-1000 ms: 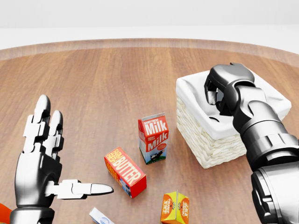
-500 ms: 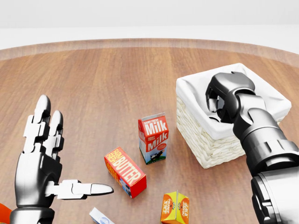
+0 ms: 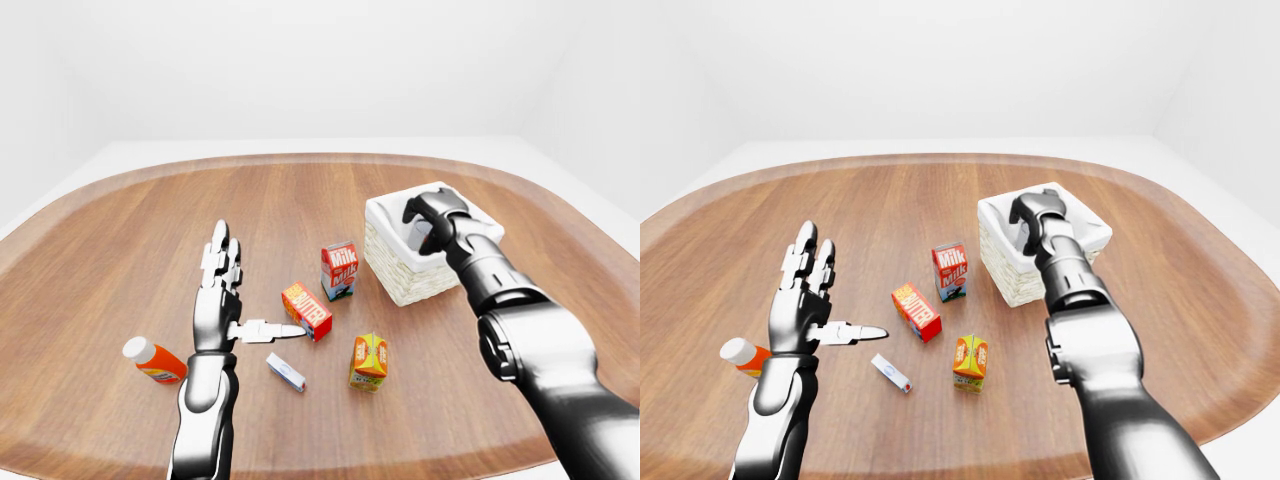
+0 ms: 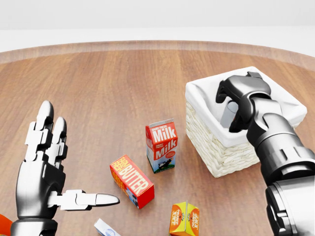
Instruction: Pick up the alphabet soup and the tomato sauce, and put them in the basket.
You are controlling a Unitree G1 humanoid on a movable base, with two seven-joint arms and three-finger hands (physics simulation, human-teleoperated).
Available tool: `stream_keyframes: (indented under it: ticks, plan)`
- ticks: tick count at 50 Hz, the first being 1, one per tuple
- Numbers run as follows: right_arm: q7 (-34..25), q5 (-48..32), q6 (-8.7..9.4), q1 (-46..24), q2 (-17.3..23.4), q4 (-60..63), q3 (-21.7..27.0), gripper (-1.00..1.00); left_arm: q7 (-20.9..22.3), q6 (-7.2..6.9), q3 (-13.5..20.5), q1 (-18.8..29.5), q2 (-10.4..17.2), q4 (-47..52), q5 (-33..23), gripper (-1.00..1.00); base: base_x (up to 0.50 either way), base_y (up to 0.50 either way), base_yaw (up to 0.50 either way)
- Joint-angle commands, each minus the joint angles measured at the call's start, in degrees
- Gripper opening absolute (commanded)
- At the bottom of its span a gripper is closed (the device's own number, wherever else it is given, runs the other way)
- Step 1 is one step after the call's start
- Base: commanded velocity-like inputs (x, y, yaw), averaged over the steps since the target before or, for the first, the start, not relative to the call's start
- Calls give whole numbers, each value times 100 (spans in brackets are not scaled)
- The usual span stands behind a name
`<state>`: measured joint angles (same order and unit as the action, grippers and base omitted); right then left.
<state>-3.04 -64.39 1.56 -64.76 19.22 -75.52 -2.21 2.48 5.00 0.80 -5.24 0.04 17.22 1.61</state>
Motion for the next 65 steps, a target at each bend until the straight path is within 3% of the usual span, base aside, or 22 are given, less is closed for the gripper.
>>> stream_keyframes:
  ticks: [1,65]
  plan:
    - [24,46,40,-24,23,26,13,100,-50,0,45,45,13,3,-38,100,0,0,0]
    - [-312,-110,152,-438,433,316,47,100,-49,0,45,44,12,4,-39,100,0,0,0]
